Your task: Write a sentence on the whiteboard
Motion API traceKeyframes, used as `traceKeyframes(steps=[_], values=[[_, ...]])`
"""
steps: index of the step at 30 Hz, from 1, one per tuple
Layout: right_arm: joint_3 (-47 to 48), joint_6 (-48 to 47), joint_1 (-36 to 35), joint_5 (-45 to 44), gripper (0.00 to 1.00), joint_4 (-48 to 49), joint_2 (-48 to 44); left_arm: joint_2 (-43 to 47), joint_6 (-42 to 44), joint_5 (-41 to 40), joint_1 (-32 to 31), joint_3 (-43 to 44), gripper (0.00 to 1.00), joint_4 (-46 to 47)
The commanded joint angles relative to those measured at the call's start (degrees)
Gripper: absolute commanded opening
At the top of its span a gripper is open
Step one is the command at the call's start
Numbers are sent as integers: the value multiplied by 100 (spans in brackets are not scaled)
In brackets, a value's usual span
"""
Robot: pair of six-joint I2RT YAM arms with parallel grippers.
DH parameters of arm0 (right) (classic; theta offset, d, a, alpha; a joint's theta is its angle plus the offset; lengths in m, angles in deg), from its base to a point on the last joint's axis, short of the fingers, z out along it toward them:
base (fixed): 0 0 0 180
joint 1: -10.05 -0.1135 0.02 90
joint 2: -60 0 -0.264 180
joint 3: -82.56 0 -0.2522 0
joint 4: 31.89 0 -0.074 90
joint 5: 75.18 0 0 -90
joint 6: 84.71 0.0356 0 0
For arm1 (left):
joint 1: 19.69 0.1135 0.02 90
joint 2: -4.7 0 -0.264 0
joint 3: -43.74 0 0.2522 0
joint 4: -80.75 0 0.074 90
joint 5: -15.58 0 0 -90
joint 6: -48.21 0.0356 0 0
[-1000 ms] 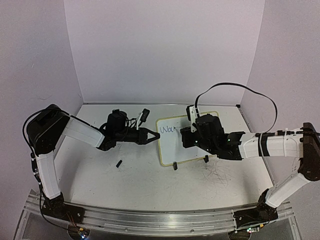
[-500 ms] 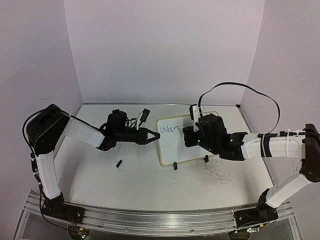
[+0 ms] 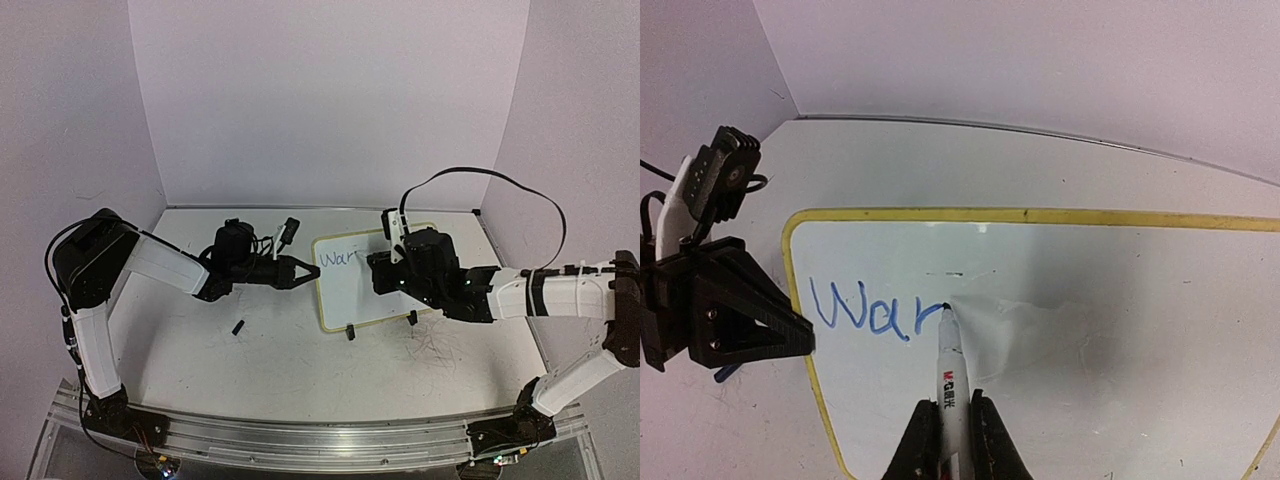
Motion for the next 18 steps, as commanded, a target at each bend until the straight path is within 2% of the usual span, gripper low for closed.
traceKeyframes(steps=[1, 18], values=[[275, -69, 16, 8, 0, 153, 112, 213, 9, 85, -65, 133, 0, -268], [279, -69, 16, -201, 0, 94, 226, 214, 33, 86, -65, 149, 0, -295]])
